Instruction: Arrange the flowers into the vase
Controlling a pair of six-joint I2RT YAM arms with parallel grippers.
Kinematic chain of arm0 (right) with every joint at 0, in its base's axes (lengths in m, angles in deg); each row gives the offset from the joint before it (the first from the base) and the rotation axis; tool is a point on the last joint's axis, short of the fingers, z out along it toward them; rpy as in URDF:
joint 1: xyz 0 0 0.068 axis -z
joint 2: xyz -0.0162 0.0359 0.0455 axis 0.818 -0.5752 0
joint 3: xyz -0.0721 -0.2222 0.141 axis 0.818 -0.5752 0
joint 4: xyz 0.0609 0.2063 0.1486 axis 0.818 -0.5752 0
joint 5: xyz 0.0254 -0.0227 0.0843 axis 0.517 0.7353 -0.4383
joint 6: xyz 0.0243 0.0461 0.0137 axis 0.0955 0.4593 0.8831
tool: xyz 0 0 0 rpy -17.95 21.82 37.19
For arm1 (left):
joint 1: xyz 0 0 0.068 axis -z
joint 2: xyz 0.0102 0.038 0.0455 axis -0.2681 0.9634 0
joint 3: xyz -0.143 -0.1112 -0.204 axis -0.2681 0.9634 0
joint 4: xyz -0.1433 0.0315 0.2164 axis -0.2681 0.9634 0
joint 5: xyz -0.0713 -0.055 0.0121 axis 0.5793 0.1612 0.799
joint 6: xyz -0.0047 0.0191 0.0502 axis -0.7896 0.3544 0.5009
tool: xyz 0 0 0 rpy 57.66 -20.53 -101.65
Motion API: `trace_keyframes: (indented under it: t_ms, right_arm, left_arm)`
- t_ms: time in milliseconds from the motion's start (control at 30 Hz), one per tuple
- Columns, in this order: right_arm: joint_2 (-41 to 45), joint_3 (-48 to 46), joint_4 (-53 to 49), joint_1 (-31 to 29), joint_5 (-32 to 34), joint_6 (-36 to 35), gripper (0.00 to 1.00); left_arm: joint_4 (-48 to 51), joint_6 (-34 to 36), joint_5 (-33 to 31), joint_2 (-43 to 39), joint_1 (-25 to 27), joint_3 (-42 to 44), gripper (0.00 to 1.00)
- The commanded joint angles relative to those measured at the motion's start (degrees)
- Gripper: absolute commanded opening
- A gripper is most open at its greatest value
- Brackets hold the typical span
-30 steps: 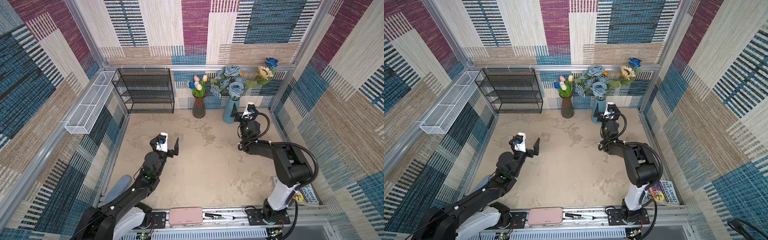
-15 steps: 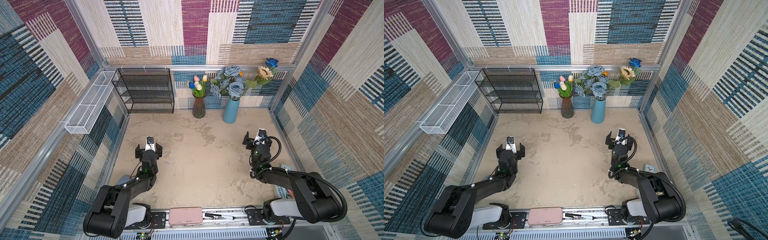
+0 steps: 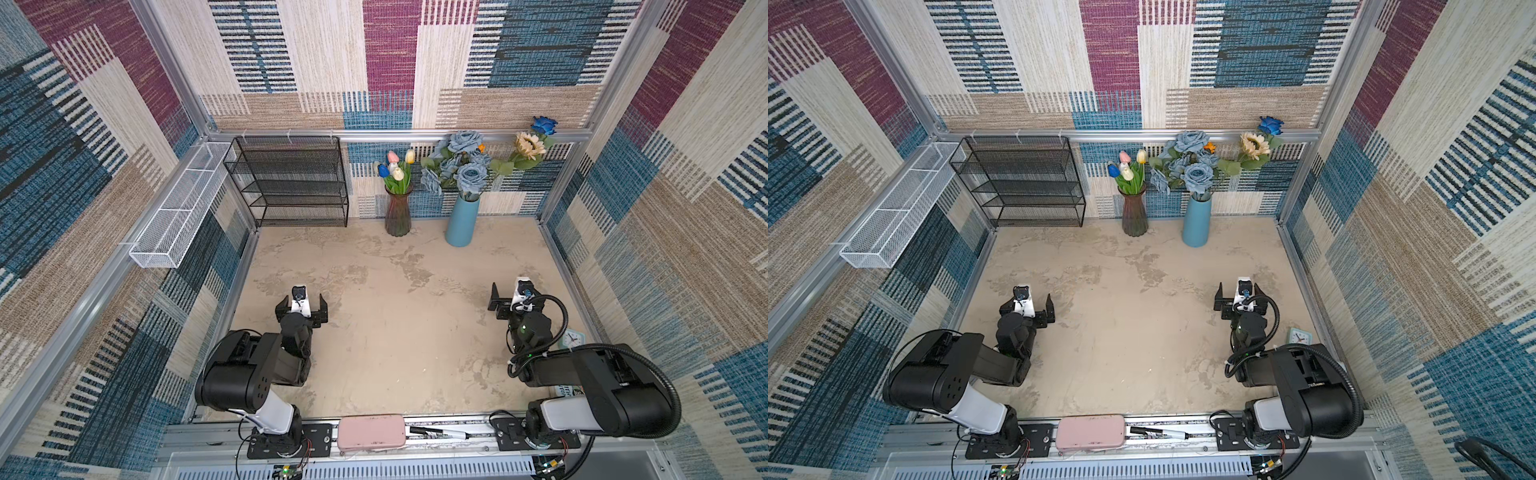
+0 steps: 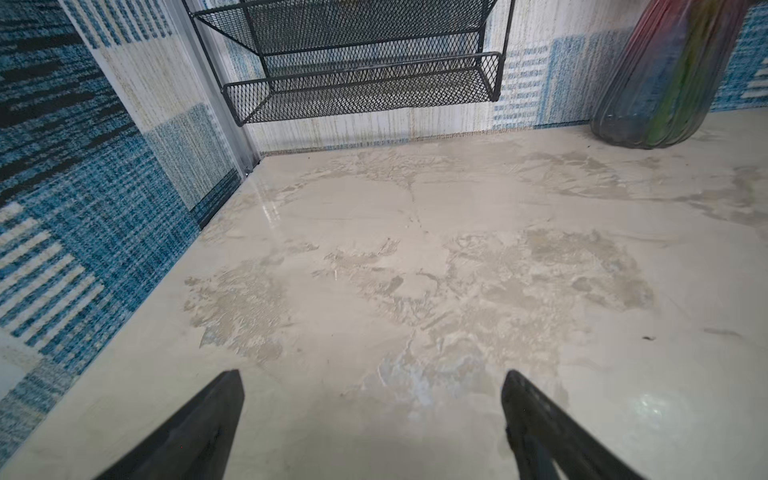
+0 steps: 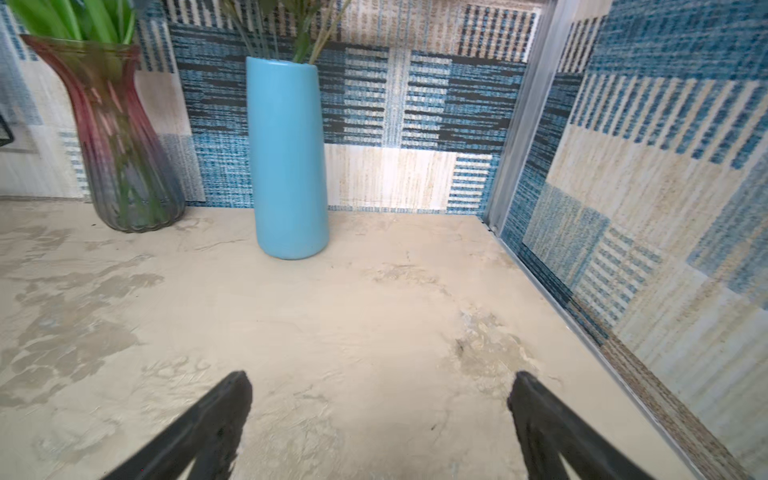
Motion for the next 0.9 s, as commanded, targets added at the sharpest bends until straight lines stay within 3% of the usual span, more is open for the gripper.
trace_keyframes:
  t_ms: [0,100,200,267,867]
  right_arm:
    - [-2.8,-0.7,10.2,0.3,-4.7,-1.2,1.00]
    - [-3.6,0.5,8.2,3.5,-9.0,1.2,1.00]
    - [-7.8,4.4,4.7,6.6,-14.4,2.9,1.00]
    - [-7.5,5.1,2.7,8.6,-14.5,5.6,1.00]
    - [-7.1,6.0,0.5,8.6,-16.3,4.9,1.00]
  left_arm:
    - [3.2,1.2,2.9,-1.3,-0.2,-2.7,1.00]
    - [17.3,0.8,6.6,-2.8,-1.6,-9.2,1.00]
    - [22.7,-1.5,7.1,-2.5,-3.4,-12.2,1.00]
    - [25.1,-2.3,9.4,-2.4,-4.8,-13.4,1.00]
    - [28.3,-4.1,11.1,-2.1,-6.5,-15.2,0.99]
